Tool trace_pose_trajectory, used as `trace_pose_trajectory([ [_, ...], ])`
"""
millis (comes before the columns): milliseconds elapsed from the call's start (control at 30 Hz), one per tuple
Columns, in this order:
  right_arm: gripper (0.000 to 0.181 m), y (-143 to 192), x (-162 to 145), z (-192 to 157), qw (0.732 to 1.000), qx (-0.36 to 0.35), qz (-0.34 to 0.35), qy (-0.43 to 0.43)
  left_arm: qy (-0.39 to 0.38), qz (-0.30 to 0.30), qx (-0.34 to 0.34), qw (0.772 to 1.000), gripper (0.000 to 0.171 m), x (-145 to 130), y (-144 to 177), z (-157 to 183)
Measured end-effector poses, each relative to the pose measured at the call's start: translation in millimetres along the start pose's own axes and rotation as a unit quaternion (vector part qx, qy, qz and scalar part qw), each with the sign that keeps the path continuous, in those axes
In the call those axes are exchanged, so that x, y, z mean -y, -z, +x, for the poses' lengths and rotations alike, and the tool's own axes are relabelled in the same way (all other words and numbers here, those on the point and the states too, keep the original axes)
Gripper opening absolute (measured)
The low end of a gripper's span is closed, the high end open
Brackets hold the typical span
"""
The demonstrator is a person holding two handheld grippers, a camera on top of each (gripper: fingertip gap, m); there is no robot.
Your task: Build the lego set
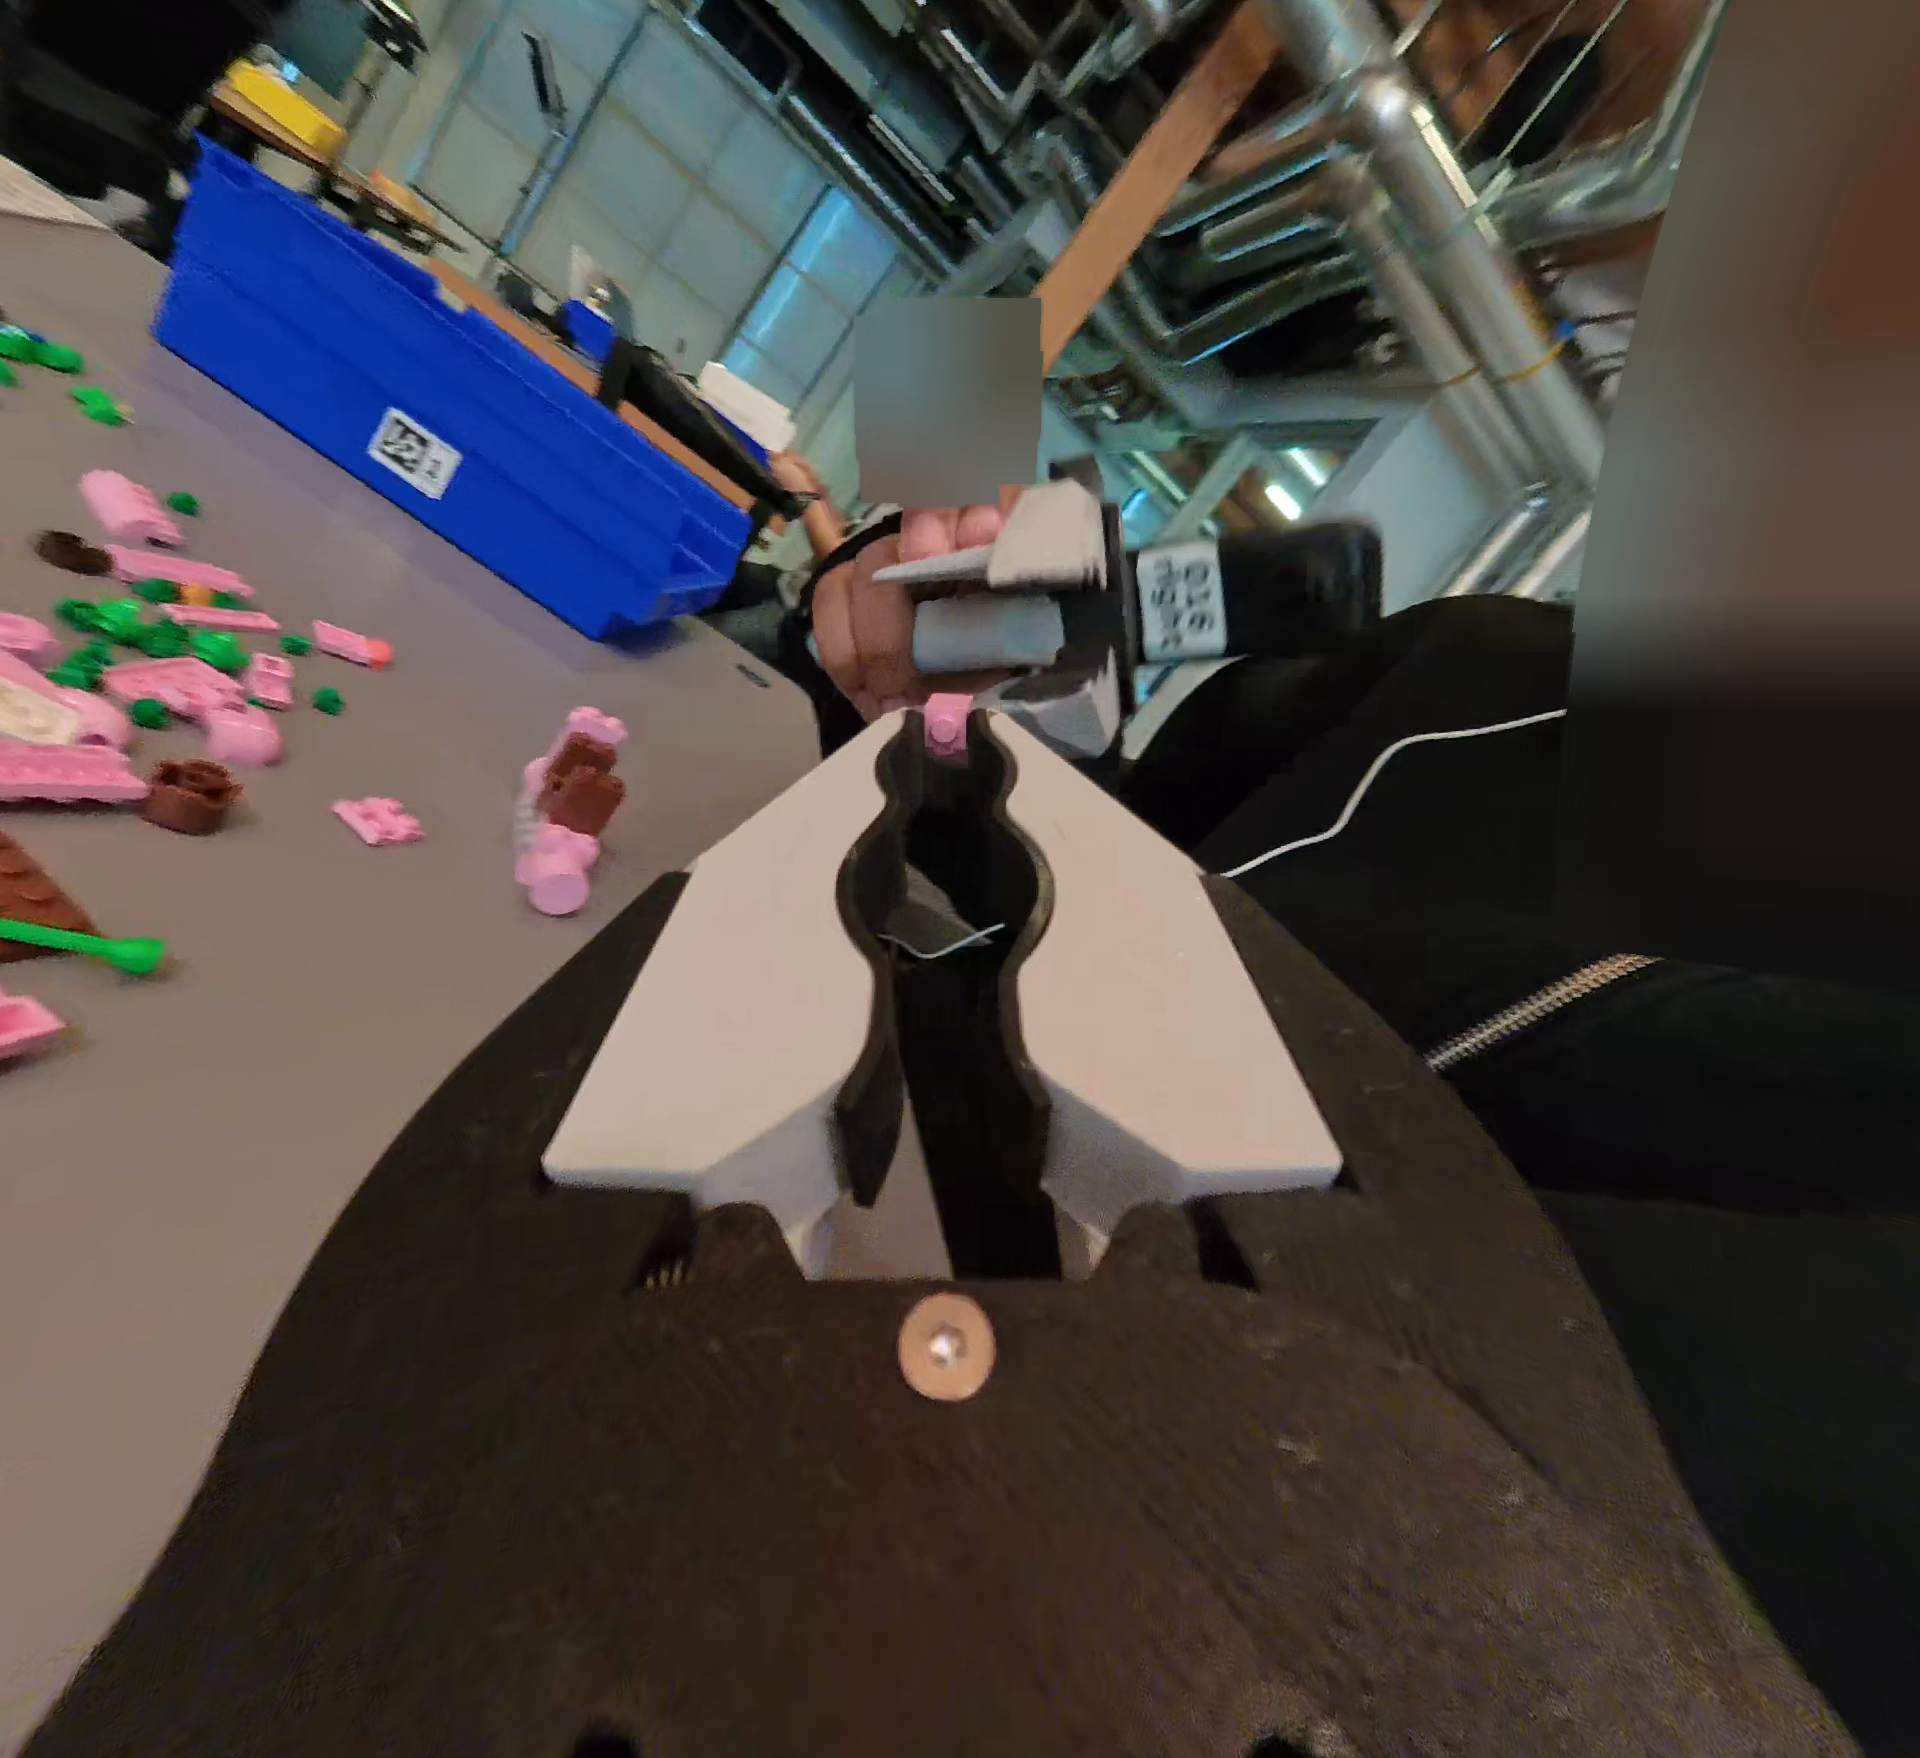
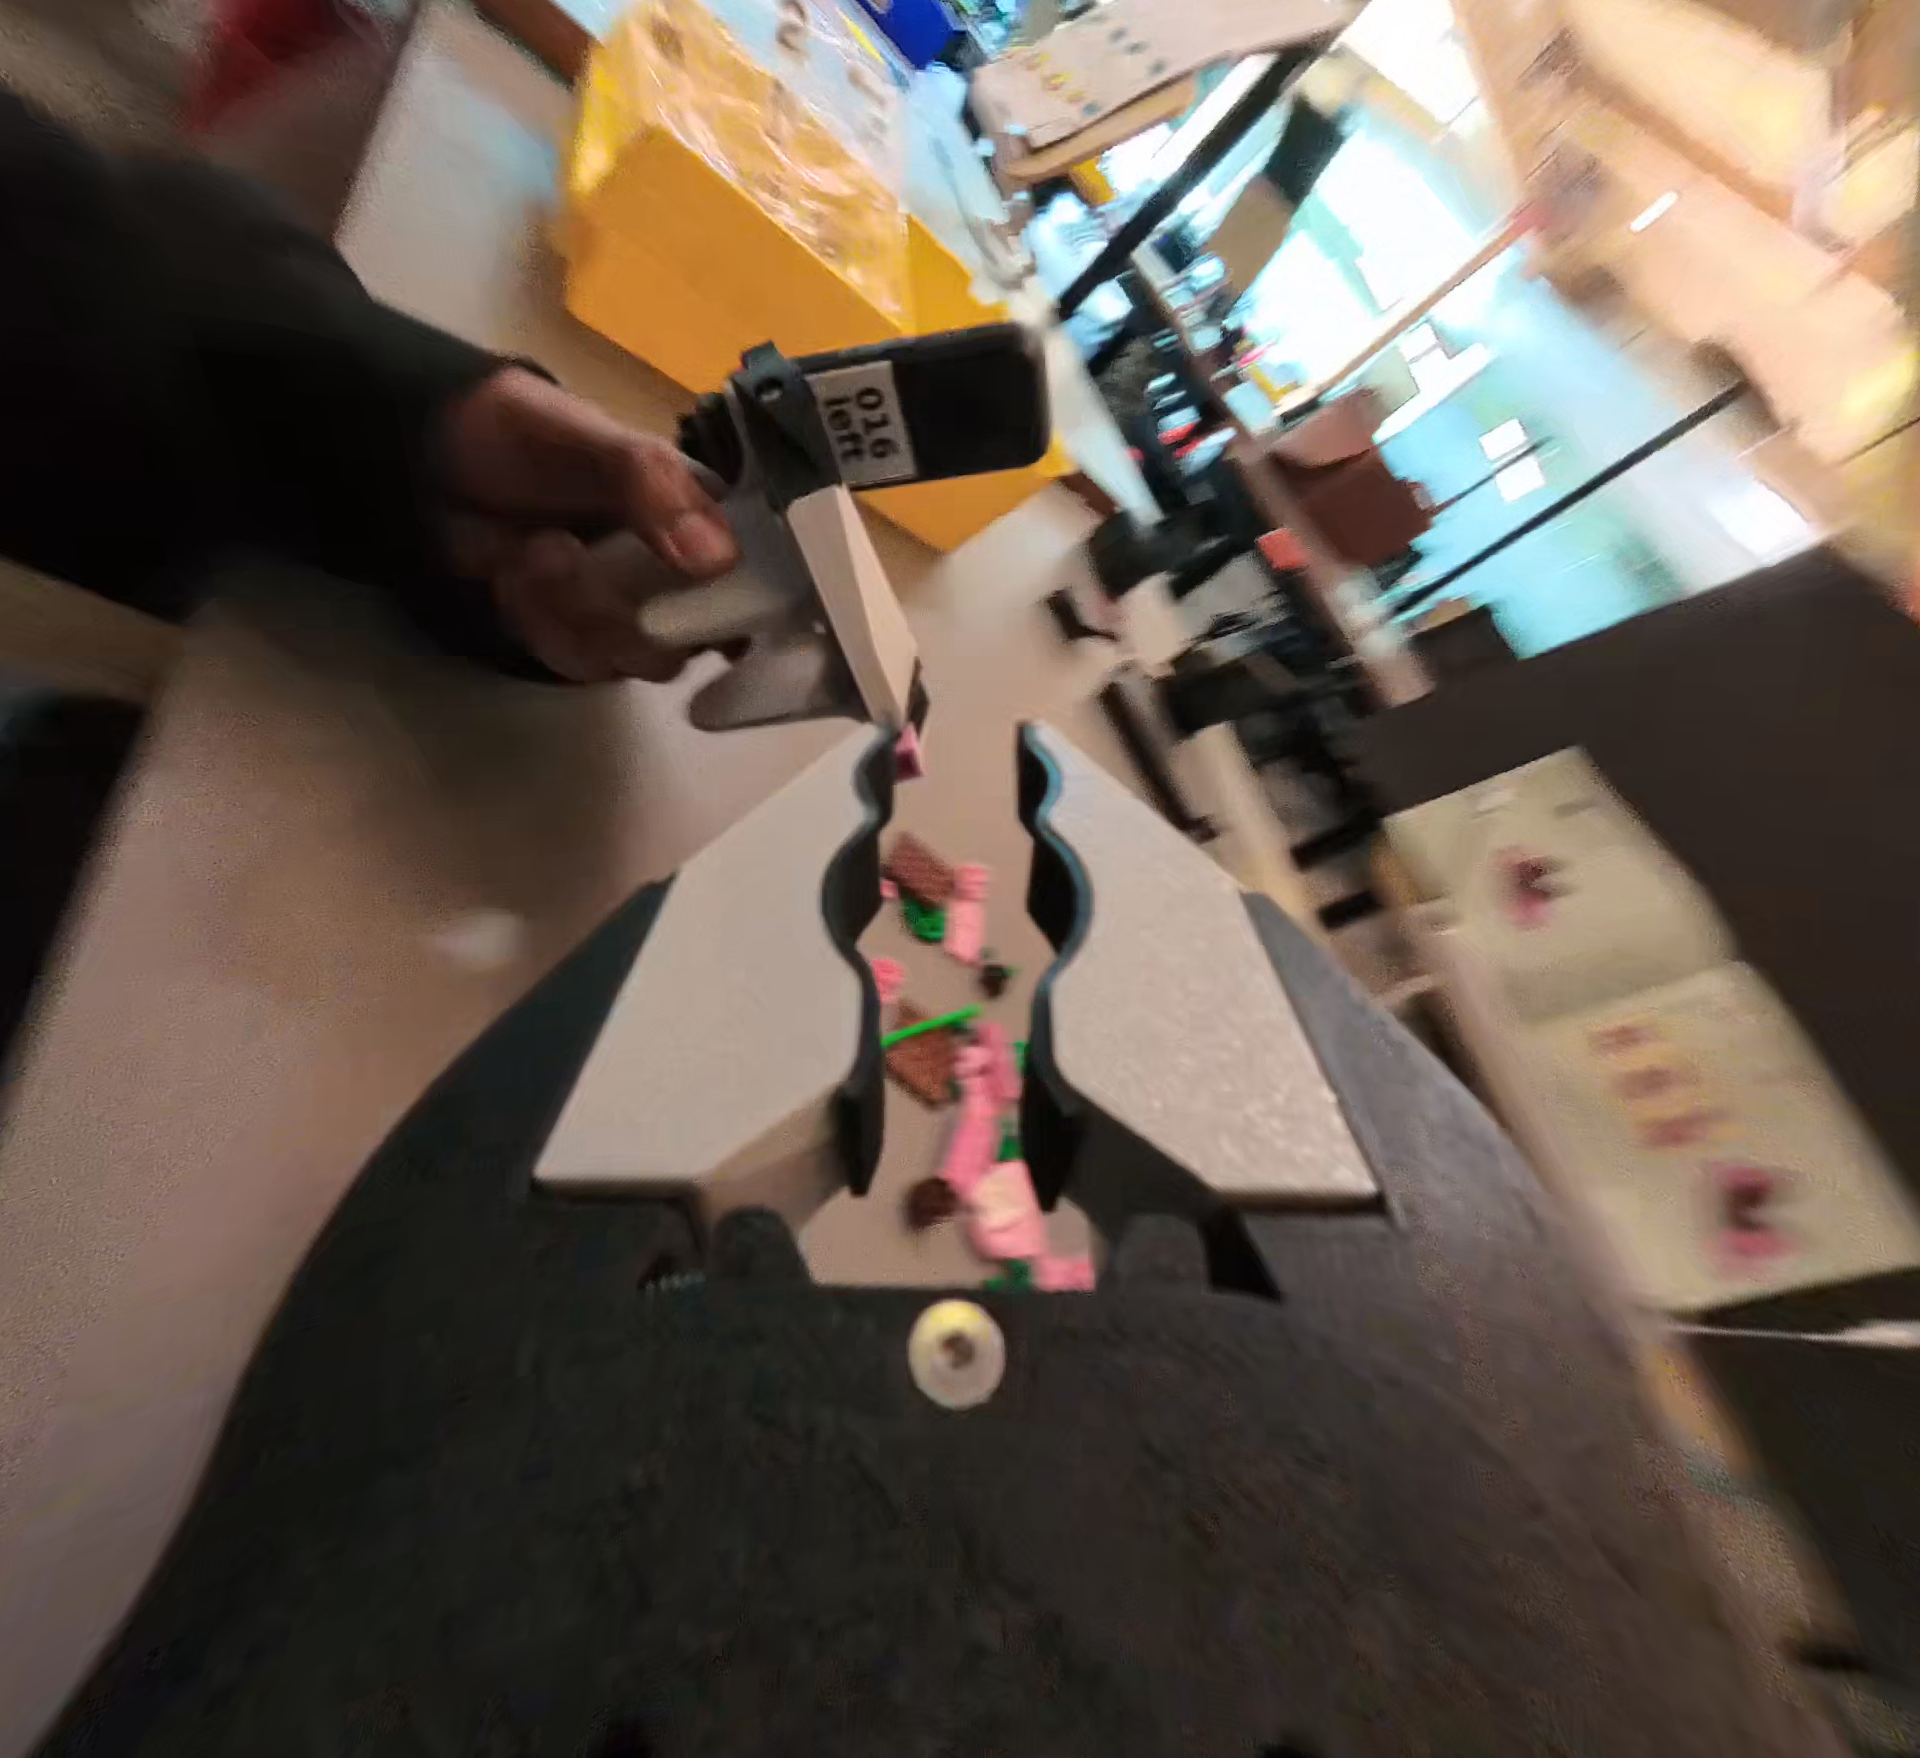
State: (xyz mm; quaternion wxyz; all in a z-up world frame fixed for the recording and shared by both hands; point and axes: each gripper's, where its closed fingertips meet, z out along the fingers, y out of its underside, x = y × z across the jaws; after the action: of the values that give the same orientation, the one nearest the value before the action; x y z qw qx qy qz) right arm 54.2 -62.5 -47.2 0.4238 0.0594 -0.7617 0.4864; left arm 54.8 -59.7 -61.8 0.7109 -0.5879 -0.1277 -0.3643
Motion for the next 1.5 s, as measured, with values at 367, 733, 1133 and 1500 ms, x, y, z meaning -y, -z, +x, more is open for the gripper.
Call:
trace_pose_trajectory([
  [367,0.017,-2.7,-4.6,-17.1,0.997,0.008,-0.013,0.071,0.007,-0.007,-0.029,1.000,0.007,-3.4,-4.4,8.0],
  [733,0.008,-3.6,-3.2,-16.0,0.998,-0.001,-0.006,0.056,0.009,0.000,-0.043,0.999,0.007,-1.6,-5.5,11.8],
  [1133,0.007,-6.4,-2.6,-14.0,0.993,-0.032,-0.022,0.108,0.009,0.010,-0.043,0.999,0.005,1.5,-3.3,11.3],
  [1500,0.055,15.8,-71.0,-59.2,0.934,0.093,-0.165,-0.303,-0.088,-0.026,0.091,0.992,0.005,-2.4,4.4,-14.1],
])
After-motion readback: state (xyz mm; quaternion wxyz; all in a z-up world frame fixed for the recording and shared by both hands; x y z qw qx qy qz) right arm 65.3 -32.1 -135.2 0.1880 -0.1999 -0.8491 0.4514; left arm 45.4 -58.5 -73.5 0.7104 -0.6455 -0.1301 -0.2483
